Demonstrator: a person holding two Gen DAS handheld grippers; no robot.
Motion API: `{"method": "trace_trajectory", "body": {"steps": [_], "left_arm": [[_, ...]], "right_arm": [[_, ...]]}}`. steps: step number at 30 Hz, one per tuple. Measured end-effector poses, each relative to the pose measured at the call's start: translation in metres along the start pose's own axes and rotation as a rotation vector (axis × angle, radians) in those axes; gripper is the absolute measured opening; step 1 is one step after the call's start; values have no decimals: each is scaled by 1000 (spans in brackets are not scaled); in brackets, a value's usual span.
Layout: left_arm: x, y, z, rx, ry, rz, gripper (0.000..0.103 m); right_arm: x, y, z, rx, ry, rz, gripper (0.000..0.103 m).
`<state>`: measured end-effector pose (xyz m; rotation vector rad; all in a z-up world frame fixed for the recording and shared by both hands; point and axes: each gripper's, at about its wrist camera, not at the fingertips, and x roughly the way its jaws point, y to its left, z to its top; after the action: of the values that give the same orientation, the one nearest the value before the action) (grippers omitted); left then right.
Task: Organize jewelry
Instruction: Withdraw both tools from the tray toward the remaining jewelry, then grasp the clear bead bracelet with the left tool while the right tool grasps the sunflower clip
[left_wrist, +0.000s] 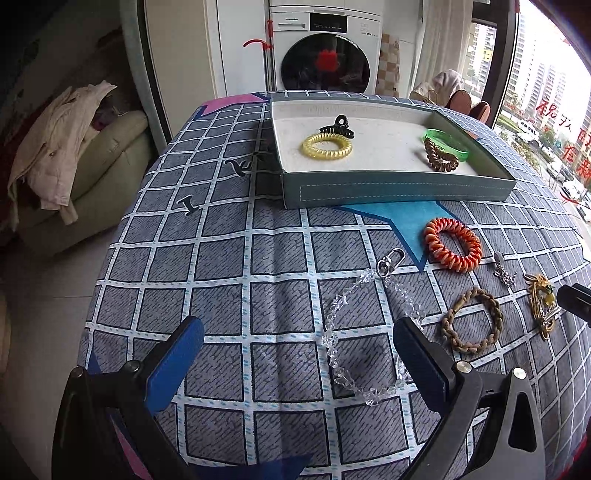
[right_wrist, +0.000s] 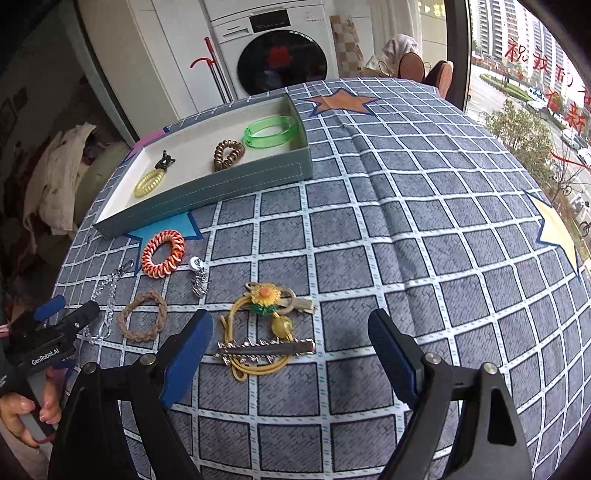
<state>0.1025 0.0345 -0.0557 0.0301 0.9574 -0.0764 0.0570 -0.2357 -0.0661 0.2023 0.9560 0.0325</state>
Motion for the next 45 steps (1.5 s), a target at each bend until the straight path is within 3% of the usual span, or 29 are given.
{"method": "trace_trajectory", "body": {"steps": [8, 11, 17, 29, 40, 45], "left_arm": [[4, 0, 0, 9, 9, -1, 103], [5, -2, 0, 14, 8, 1, 103], [7, -2, -2, 16, 15, -5, 103], [4, -6, -5, 30, 13, -38, 103], [6, -7, -3, 34, 17, -66, 100], [4, -13, -2, 65, 14, -81, 89]], "right_arm": [[7, 13, 3, -37, 7, 15, 54], [7, 15, 3, -46, 6, 11, 48], [-4, 8, -11, -54, 4, -8, 47], [-4, -11, -21, 106, 6, 48, 43], [9, 19, 2, -79, -19, -12, 43], [14, 31, -1, -151, -11, -61, 19]]}}
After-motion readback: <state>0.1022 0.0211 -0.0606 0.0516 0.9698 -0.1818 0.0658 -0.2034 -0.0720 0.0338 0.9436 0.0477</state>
